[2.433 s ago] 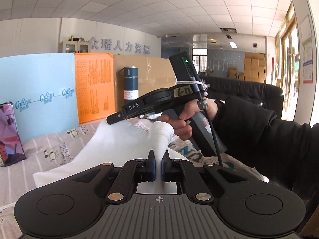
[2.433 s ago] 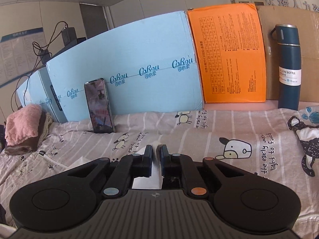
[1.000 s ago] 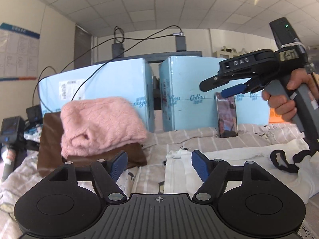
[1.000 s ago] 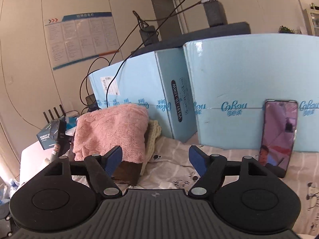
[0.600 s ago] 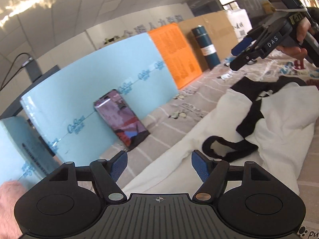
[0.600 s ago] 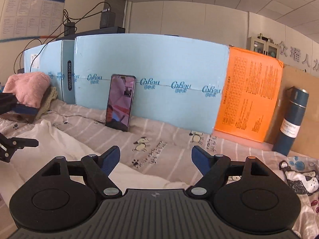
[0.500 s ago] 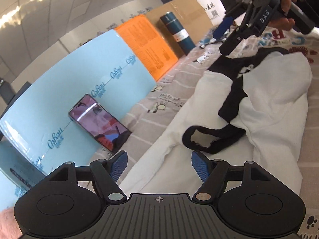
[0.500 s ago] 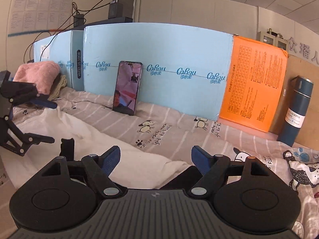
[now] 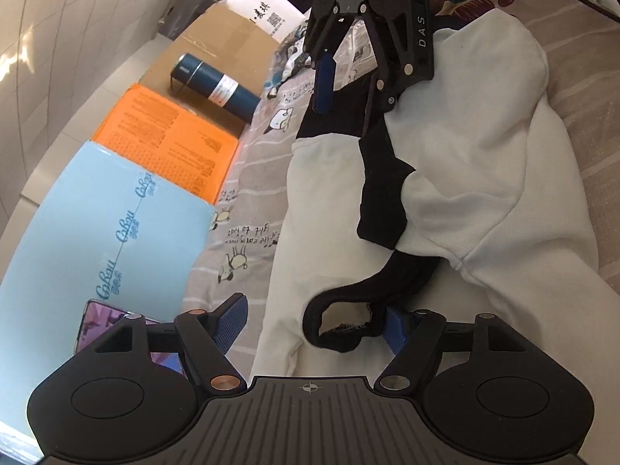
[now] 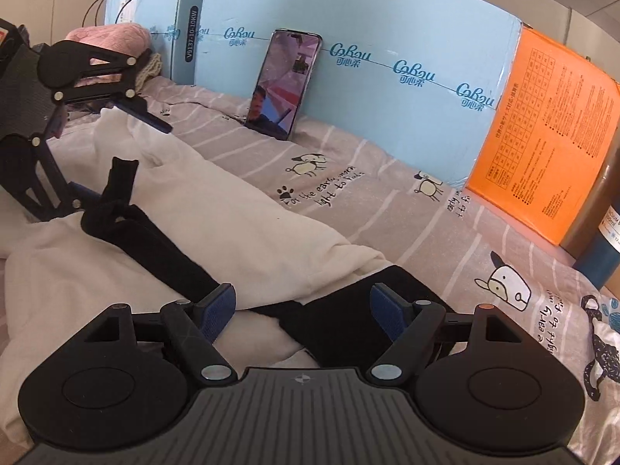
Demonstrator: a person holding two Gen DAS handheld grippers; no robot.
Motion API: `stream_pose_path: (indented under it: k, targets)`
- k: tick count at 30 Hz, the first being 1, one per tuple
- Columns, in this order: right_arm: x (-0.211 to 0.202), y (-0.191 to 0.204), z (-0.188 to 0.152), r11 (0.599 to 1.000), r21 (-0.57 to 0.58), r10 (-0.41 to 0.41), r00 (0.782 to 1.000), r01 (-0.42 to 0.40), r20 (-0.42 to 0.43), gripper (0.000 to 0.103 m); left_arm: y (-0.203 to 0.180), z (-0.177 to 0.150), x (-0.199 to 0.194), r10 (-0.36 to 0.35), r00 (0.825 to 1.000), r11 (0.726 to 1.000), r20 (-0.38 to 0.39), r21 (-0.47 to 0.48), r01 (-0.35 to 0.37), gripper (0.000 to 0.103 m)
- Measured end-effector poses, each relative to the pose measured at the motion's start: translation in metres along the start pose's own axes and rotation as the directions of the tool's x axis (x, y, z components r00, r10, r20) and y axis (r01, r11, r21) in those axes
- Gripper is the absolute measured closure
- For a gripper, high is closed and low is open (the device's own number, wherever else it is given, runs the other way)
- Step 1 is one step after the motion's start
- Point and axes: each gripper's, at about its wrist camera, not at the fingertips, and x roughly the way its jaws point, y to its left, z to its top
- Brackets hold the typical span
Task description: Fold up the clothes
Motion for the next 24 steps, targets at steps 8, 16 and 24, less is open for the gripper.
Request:
stream_pose_path:
  k: [8, 16, 24]
  targets:
    - [-0.034, 0.036, -0.002, 0.974, -0.072, 0.217, 0.975, -0.213, 0.049, 0.027, 0.048, -0.010, 0.012, -0.095, 0.984, 0.937, 0.152, -0.319, 0.140, 0.094]
    - [-0.020, 0.017, 0.019, 0.991, -0.005, 0.131, 0.982, -0.131, 0.139, 0.025, 0.127, -0.014, 0.062, 0.150, 0.983, 0.787, 0.110, -0.614, -0.051, 0.095]
    - [0.058, -0.001, 0.049, 0.996, -0.013, -0.090, 0.995, 0.091, 0.047, 0.023, 0.128, -0.010, 0.105, 0.175, 0.984, 0.864, -0.022, -0.475, -0.164, 0.080]
